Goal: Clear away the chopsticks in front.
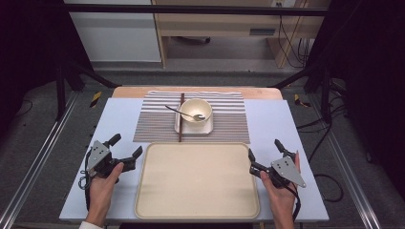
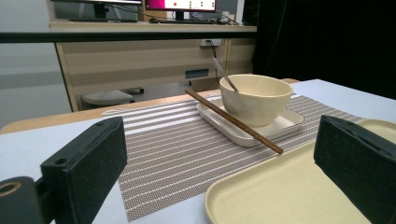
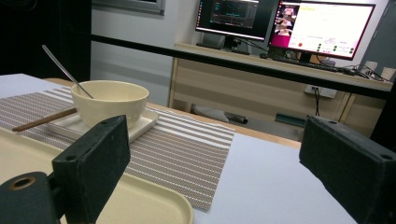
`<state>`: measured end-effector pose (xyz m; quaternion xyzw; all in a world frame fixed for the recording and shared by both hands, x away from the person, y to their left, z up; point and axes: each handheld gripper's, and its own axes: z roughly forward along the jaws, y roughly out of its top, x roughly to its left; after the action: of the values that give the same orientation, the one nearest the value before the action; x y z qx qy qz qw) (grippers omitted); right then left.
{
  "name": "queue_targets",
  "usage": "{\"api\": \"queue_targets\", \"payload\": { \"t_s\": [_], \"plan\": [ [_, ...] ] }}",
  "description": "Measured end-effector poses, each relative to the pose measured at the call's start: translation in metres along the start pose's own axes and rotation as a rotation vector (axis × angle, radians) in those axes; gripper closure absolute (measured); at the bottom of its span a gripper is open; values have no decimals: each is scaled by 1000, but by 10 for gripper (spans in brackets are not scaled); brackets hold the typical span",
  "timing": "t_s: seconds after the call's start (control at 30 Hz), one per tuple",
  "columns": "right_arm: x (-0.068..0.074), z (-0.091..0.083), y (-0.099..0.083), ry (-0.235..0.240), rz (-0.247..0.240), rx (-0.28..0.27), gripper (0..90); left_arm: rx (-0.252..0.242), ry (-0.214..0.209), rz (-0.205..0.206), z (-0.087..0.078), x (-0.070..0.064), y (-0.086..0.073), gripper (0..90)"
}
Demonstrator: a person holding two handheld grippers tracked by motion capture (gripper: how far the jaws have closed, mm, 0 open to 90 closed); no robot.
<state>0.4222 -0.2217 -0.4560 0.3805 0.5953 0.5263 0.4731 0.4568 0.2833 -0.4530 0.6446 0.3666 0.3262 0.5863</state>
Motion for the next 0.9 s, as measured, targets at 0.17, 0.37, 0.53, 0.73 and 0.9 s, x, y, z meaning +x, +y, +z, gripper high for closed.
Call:
{"api": "queue_targets", "payload": {
  "t_s": [0.17, 0.37, 0.53, 0.73, 0.9],
  "plan": [
    [0, 1, -3, -3, 2, 22, 90, 44, -18, -15, 0, -2, 1, 26],
    [-2, 1, -5, 11, 13, 28, 99, 88, -62, 9, 2, -11, 3, 32],
    [-1, 2, -5, 12, 1, 56, 88, 103, -77, 21, 2, -21, 6, 43],
    [0, 4, -5, 11, 7, 74, 79, 162, -92, 49, 20, -34, 23, 65],
    [2, 2, -4, 14, -3, 90, 73, 239, -122, 127, 52, -48, 49, 72]
  ]
}}
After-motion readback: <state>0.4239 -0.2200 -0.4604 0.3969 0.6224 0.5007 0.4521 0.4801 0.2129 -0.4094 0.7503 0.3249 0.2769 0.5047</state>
